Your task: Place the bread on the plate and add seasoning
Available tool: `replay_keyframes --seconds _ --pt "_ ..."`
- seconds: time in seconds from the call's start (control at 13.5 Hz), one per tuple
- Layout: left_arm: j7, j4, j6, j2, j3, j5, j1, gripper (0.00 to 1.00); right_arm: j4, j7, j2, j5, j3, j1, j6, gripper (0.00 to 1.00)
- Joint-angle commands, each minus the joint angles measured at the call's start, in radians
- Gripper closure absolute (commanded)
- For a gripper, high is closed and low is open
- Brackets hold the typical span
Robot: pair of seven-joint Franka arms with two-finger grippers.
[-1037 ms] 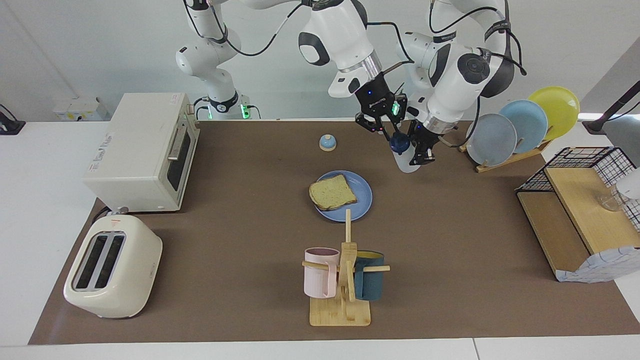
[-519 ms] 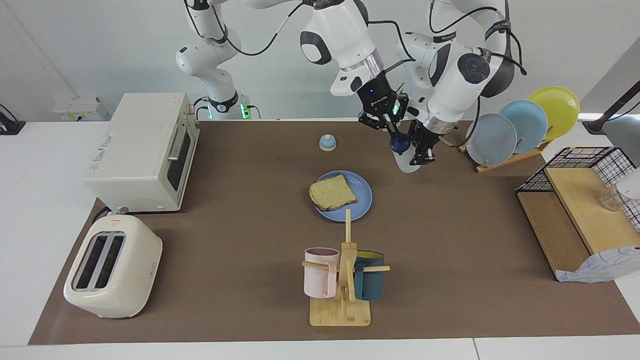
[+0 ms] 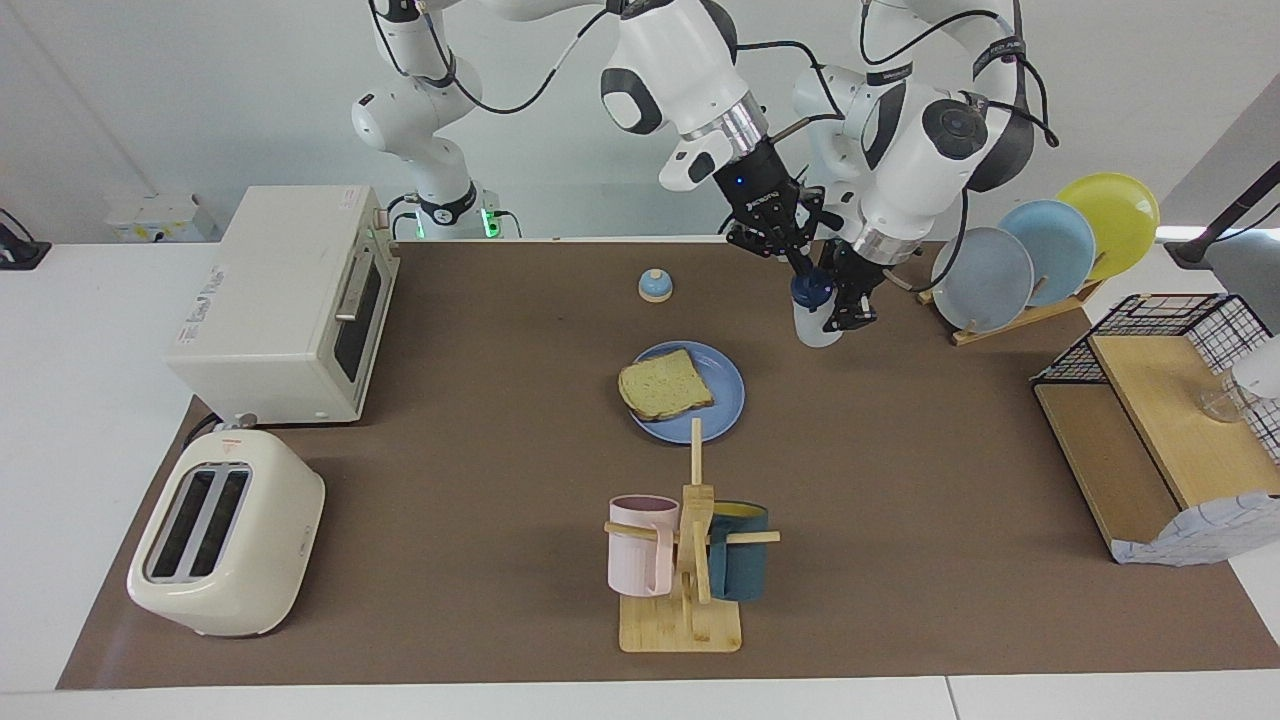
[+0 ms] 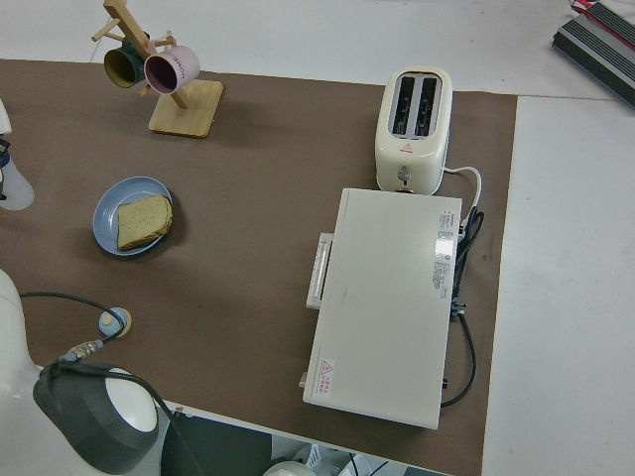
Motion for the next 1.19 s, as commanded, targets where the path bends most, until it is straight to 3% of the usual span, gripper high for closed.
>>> replay_keyframes --seconds 0.0,0.15,0.22,0.3,0.44,0.74,0.89,1.11 --pt "-0.005 -0.030 0.001 -0.028 -0.005 0.015 -0.011 1.00 0.012 0.029 0.016 0.016 0.005 -0.018 0.034 1.00" --pt "-0.005 -0.030 0.001 -0.028 -0.010 0.015 -0.011 1.00 0.007 0.017 0.015 0.016 0.005 -0.018 0.034 1.00" --pt "-0.007 -0.030 0.001 -0.028 -0.010 0.015 -0.011 1.00 0.001 0.006 0.013 0.014 0.003 -0.027 0.033 0.84" --pt "-0.007 -0.030 0.001 -0.028 -0.010 0.015 -0.011 1.00 -0.003 0.003 0.010 0.013 0.003 -0.037 0.023 0.01" --pt "-0.007 -0.030 0.001 -0.028 -0.010 0.015 -0.012 1.00 -0.011 -0.039 0.006 0.008 0.000 -0.061 -0.015 0.00" --pt "-0.007 -0.028 0.004 -0.026 -0.010 0.015 -0.011 1.00 -0.013 -0.285 -0.005 0.003 -0.001 -0.204 -0.176 0.00" --pt "-0.063 -0.014 0.036 -0.014 -0.019 0.049 -0.017 1.00 -0.011 -0.389 -0.020 -0.006 -0.006 -0.300 -0.349 0.00" --pt "-0.284 0.010 0.045 -0.002 -0.075 0.255 -0.067 1.00 -0.008 -0.545 -0.065 -0.079 -0.006 -0.490 -0.625 0.00"
